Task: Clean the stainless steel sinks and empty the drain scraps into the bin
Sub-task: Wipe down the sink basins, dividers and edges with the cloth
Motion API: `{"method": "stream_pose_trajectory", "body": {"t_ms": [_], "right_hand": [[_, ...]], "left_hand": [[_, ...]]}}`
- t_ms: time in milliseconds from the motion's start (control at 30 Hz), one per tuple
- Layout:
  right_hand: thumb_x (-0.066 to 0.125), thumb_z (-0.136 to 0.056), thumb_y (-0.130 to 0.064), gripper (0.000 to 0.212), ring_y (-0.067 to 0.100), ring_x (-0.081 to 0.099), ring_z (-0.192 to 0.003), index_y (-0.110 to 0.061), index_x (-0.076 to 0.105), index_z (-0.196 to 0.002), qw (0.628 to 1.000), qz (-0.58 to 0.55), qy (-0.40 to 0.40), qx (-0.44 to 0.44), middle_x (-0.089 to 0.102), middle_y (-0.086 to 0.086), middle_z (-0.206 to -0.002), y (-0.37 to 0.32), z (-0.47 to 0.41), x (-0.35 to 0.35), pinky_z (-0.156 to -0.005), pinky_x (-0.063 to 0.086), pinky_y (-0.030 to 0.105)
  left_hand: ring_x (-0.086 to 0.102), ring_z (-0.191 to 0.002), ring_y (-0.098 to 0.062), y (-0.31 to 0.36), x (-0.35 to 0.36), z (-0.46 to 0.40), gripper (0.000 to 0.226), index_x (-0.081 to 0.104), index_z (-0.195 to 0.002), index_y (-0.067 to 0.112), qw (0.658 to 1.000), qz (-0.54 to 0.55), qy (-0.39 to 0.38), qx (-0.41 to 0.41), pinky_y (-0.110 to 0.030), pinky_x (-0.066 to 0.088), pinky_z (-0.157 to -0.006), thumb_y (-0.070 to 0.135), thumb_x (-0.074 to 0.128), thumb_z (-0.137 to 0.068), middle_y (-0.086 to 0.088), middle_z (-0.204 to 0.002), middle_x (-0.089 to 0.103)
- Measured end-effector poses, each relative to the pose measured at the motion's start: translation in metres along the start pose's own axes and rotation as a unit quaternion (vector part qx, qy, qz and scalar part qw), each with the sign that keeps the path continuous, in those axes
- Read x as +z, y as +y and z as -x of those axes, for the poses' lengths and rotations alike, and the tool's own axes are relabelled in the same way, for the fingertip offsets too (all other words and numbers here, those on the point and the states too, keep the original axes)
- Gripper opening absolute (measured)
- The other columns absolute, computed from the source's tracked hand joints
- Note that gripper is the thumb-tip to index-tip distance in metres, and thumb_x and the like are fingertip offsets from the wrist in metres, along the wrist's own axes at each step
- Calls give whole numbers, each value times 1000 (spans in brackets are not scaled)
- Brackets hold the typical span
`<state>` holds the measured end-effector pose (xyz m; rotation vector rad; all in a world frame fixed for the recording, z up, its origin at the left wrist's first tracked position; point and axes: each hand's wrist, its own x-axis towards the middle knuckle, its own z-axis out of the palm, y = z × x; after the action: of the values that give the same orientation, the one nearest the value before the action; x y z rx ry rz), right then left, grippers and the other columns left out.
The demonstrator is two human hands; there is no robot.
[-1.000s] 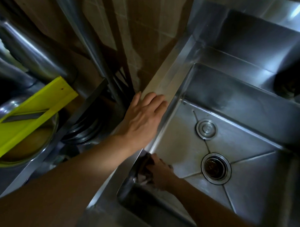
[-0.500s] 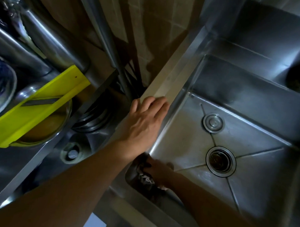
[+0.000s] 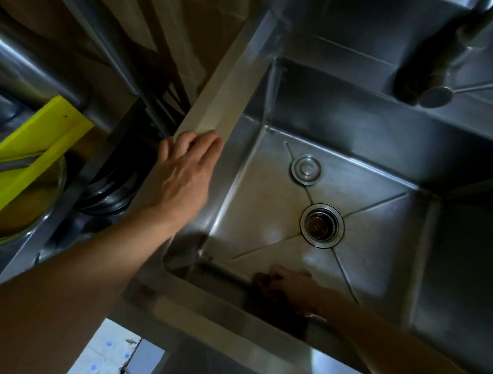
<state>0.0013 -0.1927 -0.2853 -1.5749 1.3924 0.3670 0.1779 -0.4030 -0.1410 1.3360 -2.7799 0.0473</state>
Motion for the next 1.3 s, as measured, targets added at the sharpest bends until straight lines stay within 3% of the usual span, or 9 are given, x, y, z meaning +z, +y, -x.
{"method": "stream_pose_trajectory", "body": {"t_ms": [367,500,667,800,900,1000,1100,1200,1300], "right_hand": [[49,-96,-14,39,27,34,-131,-29,54,-131,998,-20,-20,48,33,3,-145,12,9,2,-104,30,44],[50,-95,-11,40,25,36,-132,-22,53,-133,993,-65,-51,79,36,5,-146,30,32,1,-105,29,34],[46,-97,-10,38,21,46,-122,-22,50,-133,987,-111,-82,87,46,5,-135,39,57,-2,-99,36,22],[52,-95,-19,43,27,47,-125,-22,46,-137,983,-162,-20,85,49,6,-137,42,76,-14,-106,37,39],[49,-94,-6,49,30,40,-133,-16,41,-142,968,-210,69,118,40,10,-146,50,105,-32,-108,35,38],[52,-90,-1,59,23,43,-129,-19,36,-144,941,-237,172,169,40,7,-144,66,141,-49,-99,39,26],[54,-93,-10,56,23,47,-125,-22,33,-144,907,-278,252,193,43,9,-140,72,172,-52,-95,41,26],[52,-95,-14,51,25,51,-120,-24,36,-141,876,-281,307,243,41,8,-141,72,196,-45,-93,48,31],[52,-93,-11,49,28,53,-115,-20,42,-141,846,-258,350,307,41,9,-138,70,218,-39,-91,50,33]], "left_hand": [[40,-115,-31,26,-9,2,66,57,-126,7,999,3,-5,32,-46,32,-89,-2,58,-61,-10,-136,52],[40,-110,-27,59,6,8,62,65,-115,8,993,50,-22,105,-41,31,-86,-7,64,-56,-7,-128,59],[50,-104,-28,96,28,16,60,69,-106,7,977,96,-83,171,-43,47,-78,-12,71,-48,-8,-115,65],[60,-99,-30,118,30,22,57,69,-106,7,970,97,-115,192,-41,50,-75,-12,71,-52,-6,-112,67],[52,-110,-24,134,30,26,56,63,-121,12,964,101,-153,191,-38,44,-86,-9,63,-69,-1,-122,62],[41,-124,-16,152,34,28,63,43,-139,22,937,83,-245,234,-32,34,-100,-6,49,-84,6,-136,50],[35,-135,-20,169,39,30,67,31,-146,27,884,22,-368,287,-33,25,-111,-6,43,-89,-1,-145,41],[39,-132,-27,191,52,33,51,34,-143,24,817,-46,-458,347,-34,30,-106,7,43,-96,-8,-144,41],[46,-122,-28,213,63,35,34,45,-129,21,778,-59,-473,409,-39,31,-101,16,47,-96,-7,-129,50]]}}
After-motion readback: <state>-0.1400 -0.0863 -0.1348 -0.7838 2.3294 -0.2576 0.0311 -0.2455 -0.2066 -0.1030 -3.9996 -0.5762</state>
